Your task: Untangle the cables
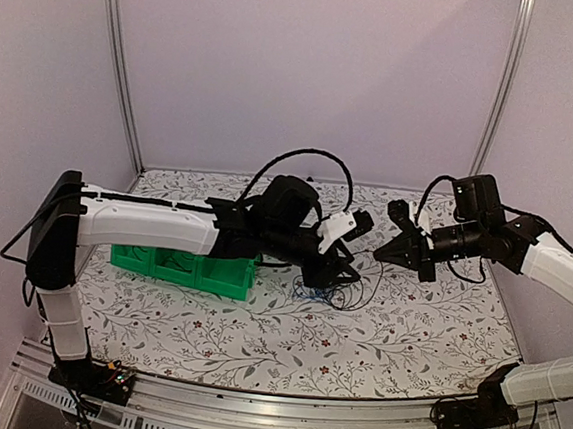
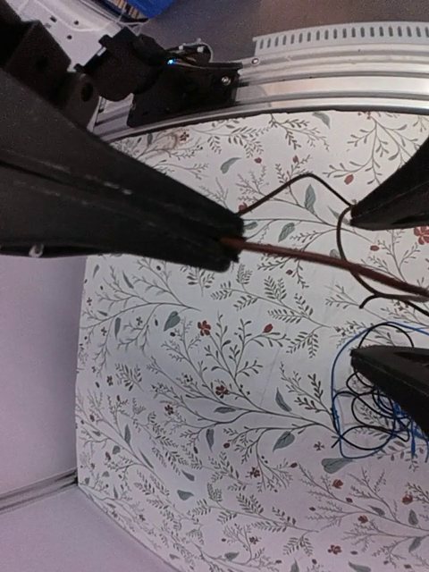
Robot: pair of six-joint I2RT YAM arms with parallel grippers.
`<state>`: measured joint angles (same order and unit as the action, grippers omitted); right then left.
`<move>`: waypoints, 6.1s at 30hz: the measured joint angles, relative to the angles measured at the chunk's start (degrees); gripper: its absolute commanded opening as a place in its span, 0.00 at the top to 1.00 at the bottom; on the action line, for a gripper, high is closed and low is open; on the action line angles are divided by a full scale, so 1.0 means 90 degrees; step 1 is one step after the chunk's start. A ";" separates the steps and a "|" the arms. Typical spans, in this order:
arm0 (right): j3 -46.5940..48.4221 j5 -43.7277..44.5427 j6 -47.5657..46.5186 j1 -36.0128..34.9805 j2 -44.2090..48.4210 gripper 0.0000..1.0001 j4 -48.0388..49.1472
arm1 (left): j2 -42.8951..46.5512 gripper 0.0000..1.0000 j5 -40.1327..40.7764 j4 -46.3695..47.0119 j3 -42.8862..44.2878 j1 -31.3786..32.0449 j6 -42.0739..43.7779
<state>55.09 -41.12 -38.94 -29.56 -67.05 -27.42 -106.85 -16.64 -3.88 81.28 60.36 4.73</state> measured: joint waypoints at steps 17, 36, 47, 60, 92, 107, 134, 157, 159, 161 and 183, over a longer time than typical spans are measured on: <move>-0.0342 0.0236 0.0002 0.0000 -0.0015 0.58 0.0396 | 0.0053 1.00 0.0646 -0.0682 0.0165 -0.0041 -0.0036; -0.0583 0.0597 0.0046 0.0000 -0.0109 0.57 0.0534 | 0.2861 1.00 0.4529 -0.2703 -0.1309 -0.1511 -0.1899; -0.0619 0.0743 0.0032 0.0000 -0.0267 0.57 0.0534 | 0.3609 1.00 0.5078 -0.3041 -0.1991 -0.2484 -0.2443; -0.0629 0.0889 -0.0019 0.0000 -0.0483 0.56 0.0534 | 0.3060 1.00 0.4872 -0.2705 -0.2880 -0.3196 -0.2657; -0.0629 0.1073 -0.0109 0.0000 -0.0903 0.56 0.0486 | 0.3332 0.50 0.4002 -0.2752 -0.2890 -0.3434 -0.2715; -0.0036 0.1931 0.0571 0.0000 -0.2329 0.63 0.0627 | 0.2926 0.01 0.5000 -0.1749 -0.1800 -0.0685 -0.2783; 0.1989 0.1690 0.1661 0.0177 -0.4918 0.67 0.0454 | 0.2448 0.23 0.4039 0.1243 -0.2977 0.0204 -0.3441; 0.2171 0.1440 0.1761 0.0180 -0.5406 0.89 0.0539 | 0.1807 0.24 0.4039 0.1304 -0.2737 0.0403 -0.3441; 0.2171 0.1411 0.1753 0.0180 -0.5406 0.93 0.0561 | 0.1753 0.23 0.4039 0.1304 -0.2737 0.0406 -0.3444; 0.2169 0.1372 0.1758 0.0180 -0.5406 0.99 0.0597 | 0.1705 0.23 0.4039 0.1304 -0.2737 0.0408 -0.3451; 0.1768 0.1384 0.1778 0.0180 -0.3674 0.63 0.0923 | -0.0034 0.22 0.4435 0.1054 -0.1132 0.0435 -0.3925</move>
<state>71.00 -28.67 -22.94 -27.94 -100.12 -19.11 -107.15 23.27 5.61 71.09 64.27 -30.59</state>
